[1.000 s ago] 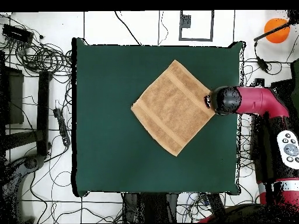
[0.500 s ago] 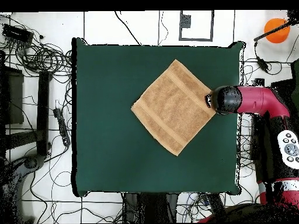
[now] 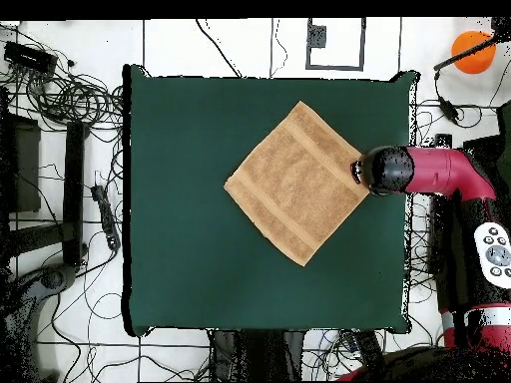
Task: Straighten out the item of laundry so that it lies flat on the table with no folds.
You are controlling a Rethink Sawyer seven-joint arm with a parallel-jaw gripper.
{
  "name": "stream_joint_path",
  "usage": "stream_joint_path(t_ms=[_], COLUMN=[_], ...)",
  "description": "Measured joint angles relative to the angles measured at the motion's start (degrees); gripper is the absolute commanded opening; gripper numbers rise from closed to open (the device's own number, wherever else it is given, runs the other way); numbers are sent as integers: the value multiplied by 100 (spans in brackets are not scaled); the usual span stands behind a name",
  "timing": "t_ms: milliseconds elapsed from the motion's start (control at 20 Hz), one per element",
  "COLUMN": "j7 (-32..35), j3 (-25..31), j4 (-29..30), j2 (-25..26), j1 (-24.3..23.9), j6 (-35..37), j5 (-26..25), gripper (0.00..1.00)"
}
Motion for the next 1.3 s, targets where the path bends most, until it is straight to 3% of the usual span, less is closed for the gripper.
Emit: stream_joint_path(t_ms=[650, 1300], j7=[-82, -798], j3=[0, 0], j4=[-210, -409], j2=[203, 219], j1=[0, 0], j6=[0, 0], j5=[0, 4], gripper=[0, 0])
